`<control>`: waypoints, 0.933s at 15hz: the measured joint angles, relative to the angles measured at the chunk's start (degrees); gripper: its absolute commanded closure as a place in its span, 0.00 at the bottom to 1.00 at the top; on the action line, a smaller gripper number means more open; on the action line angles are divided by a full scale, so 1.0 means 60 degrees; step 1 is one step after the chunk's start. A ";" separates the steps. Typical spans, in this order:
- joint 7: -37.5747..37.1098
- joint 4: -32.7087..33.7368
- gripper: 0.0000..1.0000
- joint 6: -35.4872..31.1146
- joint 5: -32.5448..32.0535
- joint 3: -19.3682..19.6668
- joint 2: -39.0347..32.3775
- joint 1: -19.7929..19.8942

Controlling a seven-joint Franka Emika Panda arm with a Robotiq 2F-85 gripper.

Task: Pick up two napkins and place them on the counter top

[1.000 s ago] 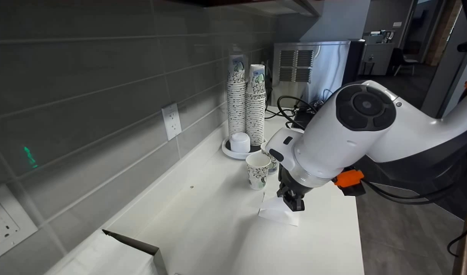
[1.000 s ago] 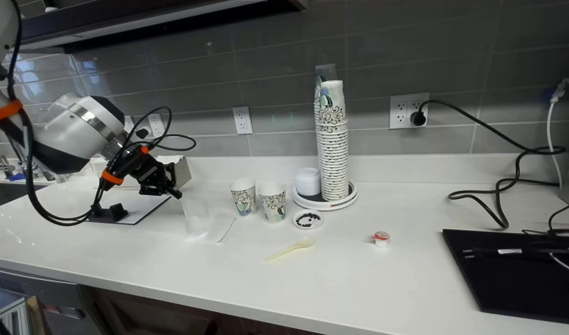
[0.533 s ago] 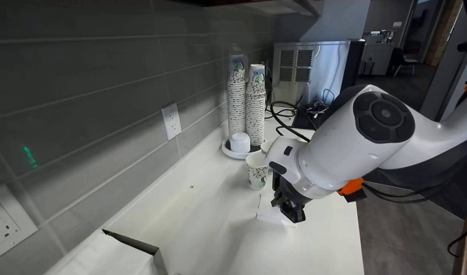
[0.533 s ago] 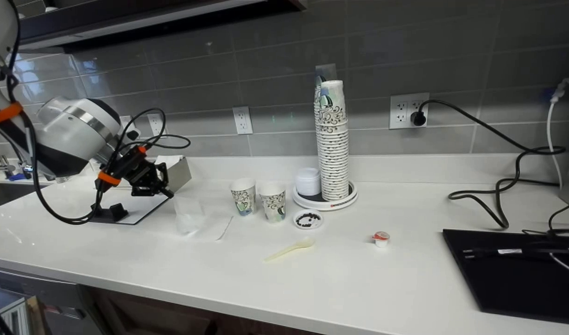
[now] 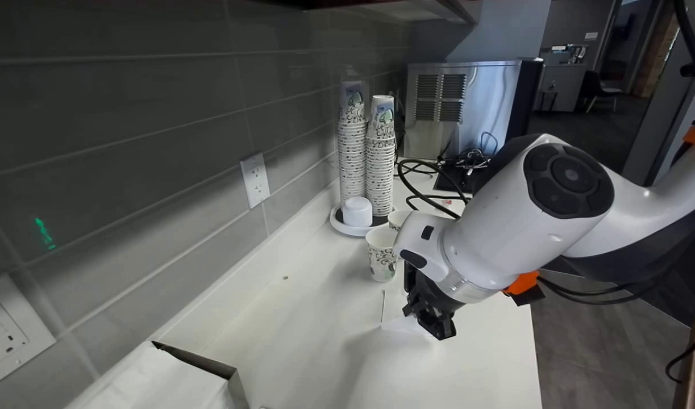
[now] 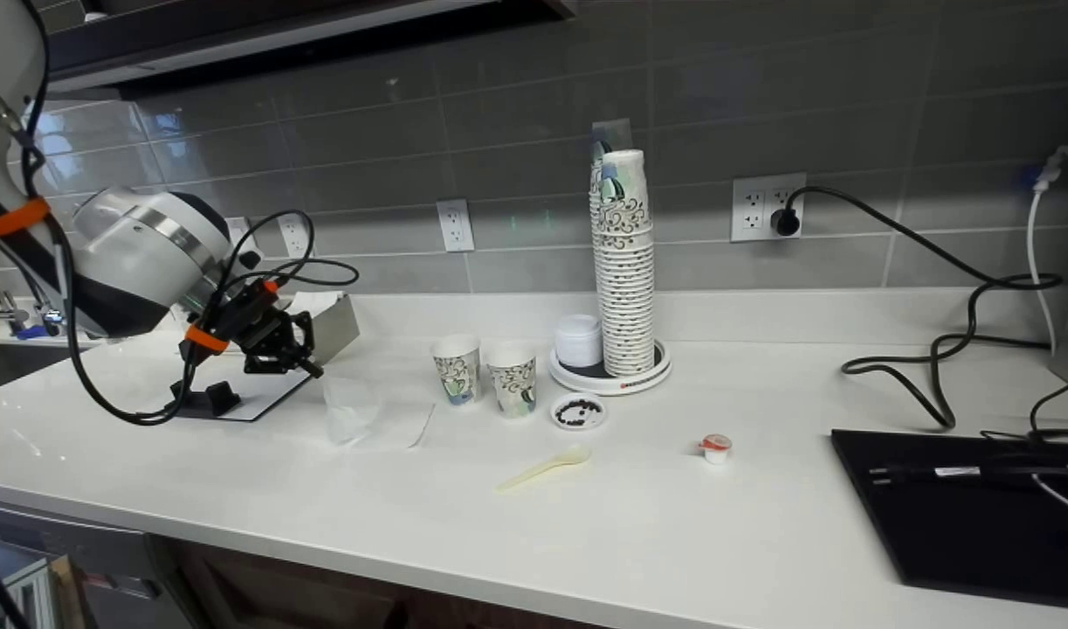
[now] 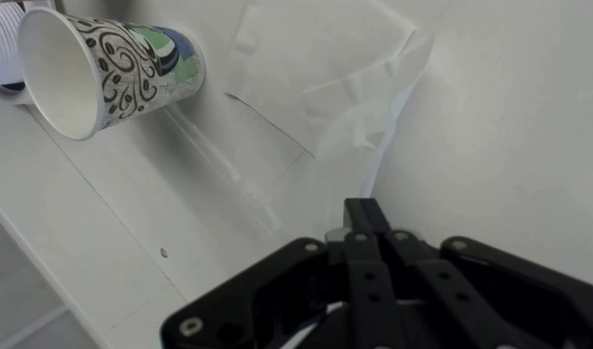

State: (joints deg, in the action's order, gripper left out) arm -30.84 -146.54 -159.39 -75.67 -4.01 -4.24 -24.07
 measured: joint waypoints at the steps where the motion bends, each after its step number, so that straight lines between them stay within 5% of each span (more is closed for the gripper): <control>1: 0.0000 -0.0001 1.00 0.0000 0.0000 0.0000 -0.0001 0.0000; 14: 0.0210 0.1109 1.00 -0.0023 -0.0007 -0.0438 -0.1771 -0.0335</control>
State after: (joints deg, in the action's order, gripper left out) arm -29.58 -139.89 -159.53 -75.72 -6.64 -14.86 -26.08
